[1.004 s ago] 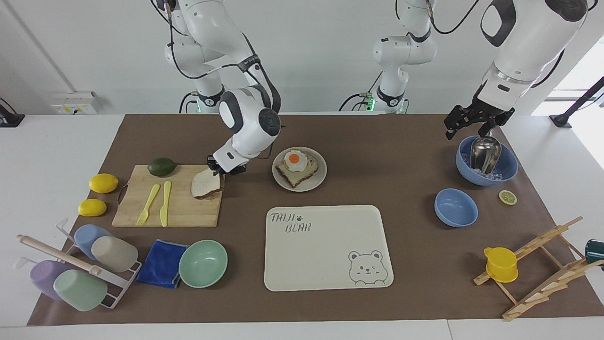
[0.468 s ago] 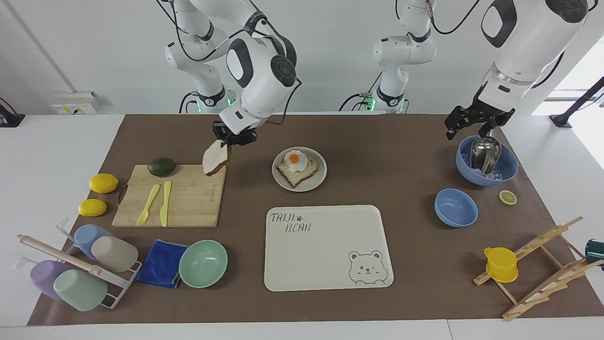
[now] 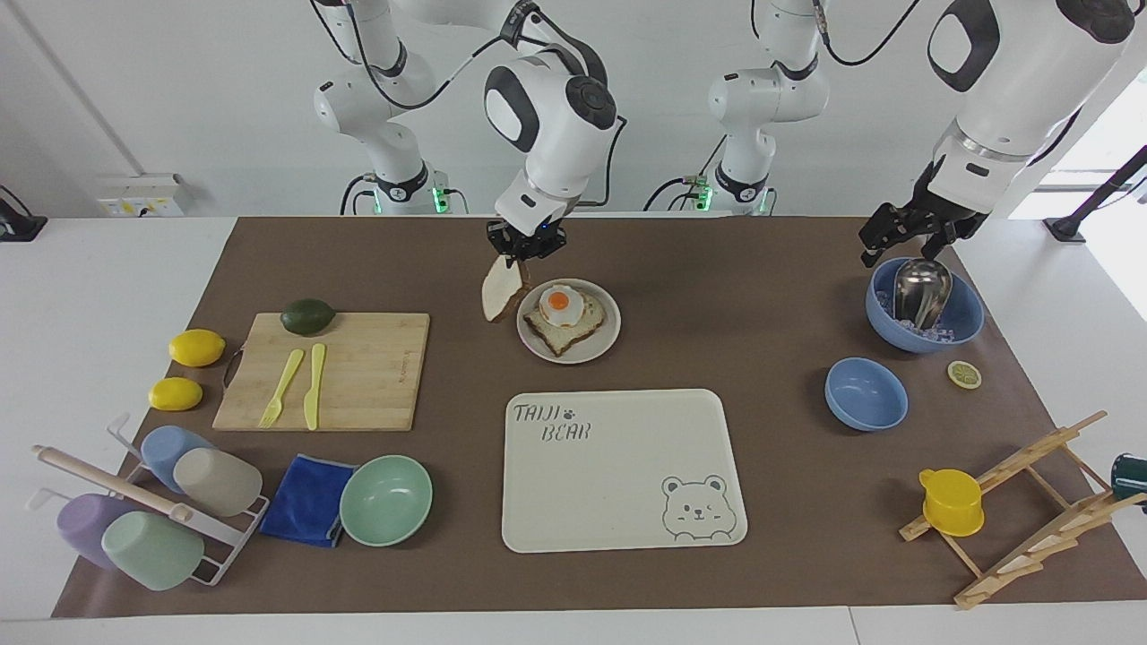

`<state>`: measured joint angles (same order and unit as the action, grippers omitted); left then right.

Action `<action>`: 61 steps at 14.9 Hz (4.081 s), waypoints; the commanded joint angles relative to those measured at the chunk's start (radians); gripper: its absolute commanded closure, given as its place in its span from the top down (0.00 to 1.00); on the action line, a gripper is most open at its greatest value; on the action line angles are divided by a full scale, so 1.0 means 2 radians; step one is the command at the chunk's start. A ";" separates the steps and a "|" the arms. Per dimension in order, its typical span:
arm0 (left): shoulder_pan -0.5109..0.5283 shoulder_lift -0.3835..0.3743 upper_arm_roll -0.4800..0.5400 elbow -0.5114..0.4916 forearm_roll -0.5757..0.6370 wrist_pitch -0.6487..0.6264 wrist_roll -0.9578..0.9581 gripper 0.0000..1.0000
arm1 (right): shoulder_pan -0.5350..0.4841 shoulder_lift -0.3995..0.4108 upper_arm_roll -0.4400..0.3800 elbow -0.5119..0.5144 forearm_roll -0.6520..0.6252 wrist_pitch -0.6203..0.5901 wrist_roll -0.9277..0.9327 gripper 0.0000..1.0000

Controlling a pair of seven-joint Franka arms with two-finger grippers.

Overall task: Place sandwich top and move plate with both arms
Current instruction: 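Carry the bread over the plate and lower it onto the fried egg, then release the bread with the right gripper while the left gripper reaches the plate, then grasp the rim of the white plate with the left gripper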

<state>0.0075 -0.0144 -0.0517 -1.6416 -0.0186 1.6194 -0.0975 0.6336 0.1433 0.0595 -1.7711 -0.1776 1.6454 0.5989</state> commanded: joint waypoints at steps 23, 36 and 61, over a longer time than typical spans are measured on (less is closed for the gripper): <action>0.000 -0.019 -0.005 -0.034 0.000 0.026 -0.002 1.00 | -0.002 -0.023 0.002 -0.120 0.123 0.192 0.027 0.00; -0.002 -0.024 -0.006 -0.050 -0.002 0.046 -0.003 1.00 | -0.040 -0.042 -0.004 -0.044 0.175 0.141 0.004 1.00; -0.283 0.067 -0.010 -0.317 -0.078 0.420 -0.150 0.96 | -0.291 -0.052 -0.034 0.092 0.096 -0.093 -0.259 1.00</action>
<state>-0.5270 0.1054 -0.0873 -2.2671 -0.1639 2.4205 -0.3861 0.0505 0.0418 -0.0036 -1.5963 0.0230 1.4775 0.1377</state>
